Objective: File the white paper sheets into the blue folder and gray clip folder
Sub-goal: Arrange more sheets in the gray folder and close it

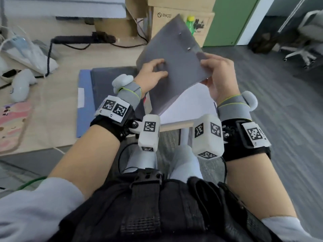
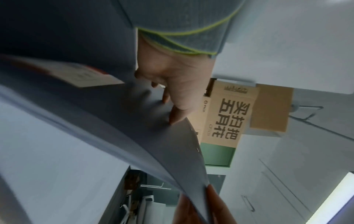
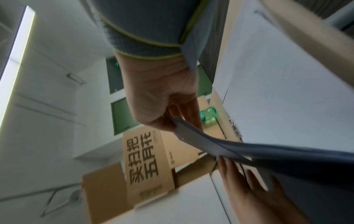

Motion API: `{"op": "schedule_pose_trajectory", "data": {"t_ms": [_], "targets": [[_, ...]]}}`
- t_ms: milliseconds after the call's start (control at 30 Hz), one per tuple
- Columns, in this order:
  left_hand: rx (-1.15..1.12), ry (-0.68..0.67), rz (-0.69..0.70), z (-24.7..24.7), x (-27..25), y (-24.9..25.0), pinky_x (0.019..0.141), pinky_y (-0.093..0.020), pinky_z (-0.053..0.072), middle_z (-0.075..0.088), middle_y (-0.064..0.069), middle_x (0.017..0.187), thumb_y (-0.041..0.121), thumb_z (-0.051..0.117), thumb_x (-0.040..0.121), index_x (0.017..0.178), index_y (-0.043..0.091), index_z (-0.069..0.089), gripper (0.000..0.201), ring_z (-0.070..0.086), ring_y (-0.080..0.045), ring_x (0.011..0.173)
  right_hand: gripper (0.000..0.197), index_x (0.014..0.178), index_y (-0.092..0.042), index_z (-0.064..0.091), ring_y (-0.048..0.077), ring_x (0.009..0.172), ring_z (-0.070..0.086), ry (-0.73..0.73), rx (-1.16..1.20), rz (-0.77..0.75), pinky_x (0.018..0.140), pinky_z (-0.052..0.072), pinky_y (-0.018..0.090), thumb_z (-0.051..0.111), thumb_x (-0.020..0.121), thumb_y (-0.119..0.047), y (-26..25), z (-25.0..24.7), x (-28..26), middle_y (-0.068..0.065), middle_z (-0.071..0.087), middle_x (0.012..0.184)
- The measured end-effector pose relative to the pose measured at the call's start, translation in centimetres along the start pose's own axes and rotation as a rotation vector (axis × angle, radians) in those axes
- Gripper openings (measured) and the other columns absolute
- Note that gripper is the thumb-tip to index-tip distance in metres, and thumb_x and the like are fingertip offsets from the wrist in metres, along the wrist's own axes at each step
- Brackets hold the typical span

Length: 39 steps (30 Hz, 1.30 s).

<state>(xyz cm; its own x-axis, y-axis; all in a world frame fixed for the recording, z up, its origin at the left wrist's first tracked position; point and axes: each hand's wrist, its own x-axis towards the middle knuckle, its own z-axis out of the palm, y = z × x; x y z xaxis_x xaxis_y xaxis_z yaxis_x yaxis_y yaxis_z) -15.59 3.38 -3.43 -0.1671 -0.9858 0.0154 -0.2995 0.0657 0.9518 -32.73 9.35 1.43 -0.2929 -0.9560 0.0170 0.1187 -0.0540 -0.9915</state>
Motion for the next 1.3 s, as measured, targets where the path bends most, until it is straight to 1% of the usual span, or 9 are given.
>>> {"op": "schedule_pose_trajectory", "data": {"t_ms": [133, 333, 467, 633, 700, 800, 1133, 1200, 1300], "targets": [[0.094, 0.039, -0.214, 1.1, 0.8, -2.0, 0.102, -0.020, 0.037, 0.051, -0.004, 0.131, 0.012, 0.061, 0.085, 0.130, 0.012, 0.051, 0.046, 0.051, -0.016, 0.119, 0.031, 0.087, -0.008, 0.068, 0.023, 0.076, 0.061, -0.019, -0.048, 0.088, 0.075, 0.051, 0.034, 0.045, 0.084, 0.013, 2.4, -3.2, 0.8, 0.007, 0.068, 0.076], [0.332, 0.072, -0.425, 1.0, 0.8, -3.9, 0.109, -0.034, 0.038, 0.044, -0.008, 0.140, 0.033, 0.071, 0.068, 0.135, 0.024, 0.045, 0.073, 0.045, -0.026, 0.128, 0.025, 0.067, -0.013, 0.063, 0.021, 0.064, 0.052, 0.180, -0.400, 0.305, 0.054, 0.043, 0.022, 0.051, 0.077, 0.006, 7.8, -5.8, 2.1, 0.004, 0.055, 0.059], [0.219, 0.217, -0.466, 0.1, 0.6, -5.3, 0.081, -0.034, 0.053, 0.062, -0.010, 0.111, 0.029, 0.073, 0.044, 0.124, 0.010, 0.051, 0.085, 0.062, -0.032, 0.105, 0.016, 0.062, -0.011, 0.055, 0.017, 0.056, 0.031, 0.110, -0.733, 0.358, 0.041, 0.031, 0.016, 0.057, 0.074, 0.001, 9.8, -6.1, 1.8, 0.008, 0.039, 0.055], [-0.075, 0.245, -0.514, -0.4, 0.3, -5.3, 0.038, -0.018, 0.045, 0.062, -0.009, 0.103, 0.017, 0.077, 0.074, 0.126, -0.004, 0.047, 0.063, 0.060, -0.013, 0.064, 0.010, 0.073, -0.014, 0.058, 0.017, 0.067, 0.037, 0.120, -0.779, 0.372, 0.056, 0.031, 0.026, 0.062, 0.069, -0.005, 11.0, -5.5, 2.0, 0.010, 0.043, 0.068], [-0.158, 0.223, -0.515, -0.5, -0.1, -5.2, 0.042, -0.025, 0.048, 0.063, -0.013, 0.107, 0.012, 0.073, 0.079, 0.122, -0.003, 0.047, 0.053, 0.061, -0.017, 0.063, 0.010, 0.077, -0.008, 0.056, 0.020, 0.062, 0.041, 0.130, -0.793, 0.390, 0.050, 0.029, 0.024, 0.064, 0.074, -0.013, 10.8, -5.3, 2.2, 0.008, 0.046, 0.067], [-0.260, 0.249, -0.479, -1.1, -0.8, -5.0, 0.043, -0.032, 0.051, 0.059, -0.013, 0.083, -0.002, 0.061, 0.086, 0.078, 0.007, 0.047, 0.018, 0.062, -0.025, 0.063, 0.026, 0.067, -0.007, 0.047, 0.025, 0.067, 0.044, 0.143, -0.884, 0.374, 0.048, 0.027, 0.030, 0.060, 0.080, -0.026, 10.6, -4.9, 2.2, 0.008, 0.045, 0.064], [-0.416, 0.383, -0.296, -7.5, -3.8, -5.3, 0.042, -0.026, 0.053, 0.062, -0.005, 0.073, -0.004, 0.058, 0.086, 0.076, 0.013, 0.059, 0.019, 0.064, -0.011, 0.048, 0.017, 0.074, -0.013, 0.058, 0.016, 0.064, 0.053, 0.041, -0.412, 0.381, 0.058, 0.048, 0.026, 0.071, 0.080, -0.023, 9.6, 1.4, 1.6, 0.000, 0.057, 0.073], [-0.405, 0.356, -0.330, -9.4, -4.3, -6.3, 0.046, -0.027, 0.055, 0.065, -0.005, 0.072, 0.001, 0.061, 0.086, 0.076, 0.011, 0.057, 0.015, 0.066, -0.012, 0.052, 0.009, 0.087, -0.009, 0.064, 0.013, 0.065, 0.055, -0.003, -0.334, 0.440, 0.058, 0.050, 0.025, 0.071, 0.081, -0.012, 9.5, 2.6, 1.1, 0.002, 0.060, 0.081], [-0.278, 0.271, -0.439, -11.6, -4.8, -7.5, 0.045, -0.020, 0.052, 0.066, -0.002, 0.063, 0.008, 0.059, 0.088, 0.075, 0.011, 0.054, 0.015, 0.065, -0.007, 0.046, 0.035, 0.117, -0.003, 0.062, 0.018, 0.082, 0.057, 0.013, -0.321, 0.438, 0.076, 0.050, 0.031, 0.069, 0.083, -0.005, 9.8, 3.2, 1.3, 0.003, 0.060, 0.086]]}}
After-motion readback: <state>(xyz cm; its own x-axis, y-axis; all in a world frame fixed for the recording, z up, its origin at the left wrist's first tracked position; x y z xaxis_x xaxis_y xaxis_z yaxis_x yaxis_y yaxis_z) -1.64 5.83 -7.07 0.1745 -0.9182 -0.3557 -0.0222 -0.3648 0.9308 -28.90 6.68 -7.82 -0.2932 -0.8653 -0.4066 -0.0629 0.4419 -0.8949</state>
